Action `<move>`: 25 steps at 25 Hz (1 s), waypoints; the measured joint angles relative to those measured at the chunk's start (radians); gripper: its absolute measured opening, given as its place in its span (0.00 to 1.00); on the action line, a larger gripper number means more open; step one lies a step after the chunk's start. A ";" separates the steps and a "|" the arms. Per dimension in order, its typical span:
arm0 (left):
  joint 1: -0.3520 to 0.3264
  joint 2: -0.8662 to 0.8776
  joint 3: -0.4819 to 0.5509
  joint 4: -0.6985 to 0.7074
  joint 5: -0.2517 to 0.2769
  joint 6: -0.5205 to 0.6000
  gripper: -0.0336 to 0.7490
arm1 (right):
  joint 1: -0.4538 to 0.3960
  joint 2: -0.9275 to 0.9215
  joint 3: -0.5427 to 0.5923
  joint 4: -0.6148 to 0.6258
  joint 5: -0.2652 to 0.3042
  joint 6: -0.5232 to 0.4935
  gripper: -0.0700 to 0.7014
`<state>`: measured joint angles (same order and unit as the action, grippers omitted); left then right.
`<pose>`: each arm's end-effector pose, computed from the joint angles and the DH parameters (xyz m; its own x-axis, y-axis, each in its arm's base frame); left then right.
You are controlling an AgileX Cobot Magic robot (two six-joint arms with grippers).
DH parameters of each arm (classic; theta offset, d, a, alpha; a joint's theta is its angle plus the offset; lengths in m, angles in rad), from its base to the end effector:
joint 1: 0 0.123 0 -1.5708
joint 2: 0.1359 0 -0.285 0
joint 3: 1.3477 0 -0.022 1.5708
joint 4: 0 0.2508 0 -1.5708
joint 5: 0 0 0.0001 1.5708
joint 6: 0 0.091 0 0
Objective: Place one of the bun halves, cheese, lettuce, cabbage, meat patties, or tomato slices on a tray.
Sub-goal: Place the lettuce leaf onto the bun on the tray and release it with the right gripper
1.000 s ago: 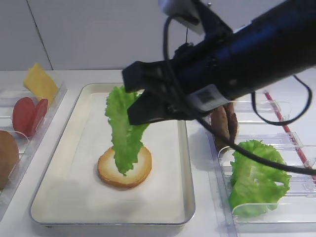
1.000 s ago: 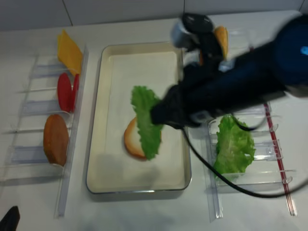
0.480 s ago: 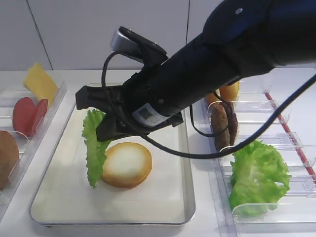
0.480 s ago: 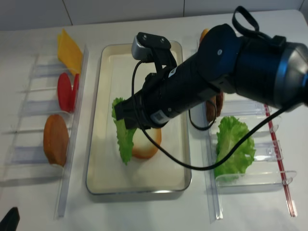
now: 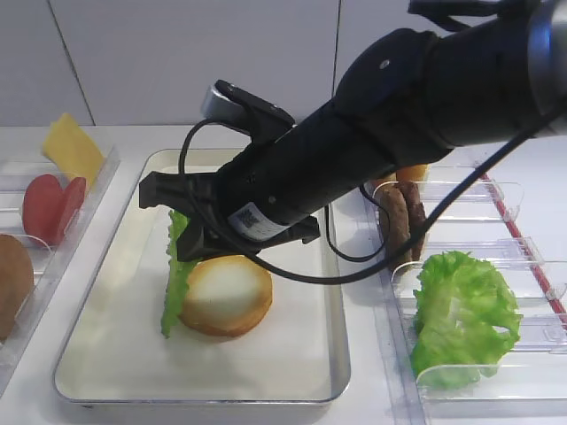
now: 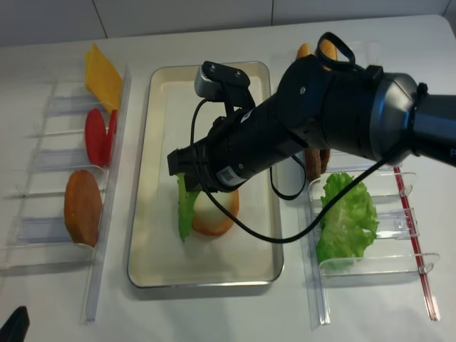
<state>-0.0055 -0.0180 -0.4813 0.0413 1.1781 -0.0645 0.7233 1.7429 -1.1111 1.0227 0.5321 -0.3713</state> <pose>-0.0109 0.0035 0.2629 -0.5555 -0.0456 -0.8303 -0.0533 0.9984 -0.0192 0.2489 0.2724 0.2223 -0.9144 -0.1452 -0.3778 -0.3704 0.6767 0.6363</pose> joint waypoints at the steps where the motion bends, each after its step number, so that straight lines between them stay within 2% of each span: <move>1: 0.000 0.000 0.000 0.000 0.000 0.000 0.59 | 0.000 0.000 0.000 -0.009 -0.004 0.000 0.15; 3: 0.000 0.000 0.000 0.000 0.000 0.000 0.59 | 0.000 0.000 0.000 -0.046 -0.007 0.029 0.15; 12: 0.000 0.000 0.000 0.000 0.000 0.000 0.59 | 0.000 0.000 0.000 -0.362 0.000 0.285 0.15; 25: 0.000 0.000 0.000 0.000 0.000 0.000 0.59 | 0.000 0.000 0.000 -0.551 0.006 0.440 0.15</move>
<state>-0.0055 -0.0180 -0.4813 0.0413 1.1781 -0.0645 0.7233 1.7429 -1.1111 0.4720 0.5380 0.0682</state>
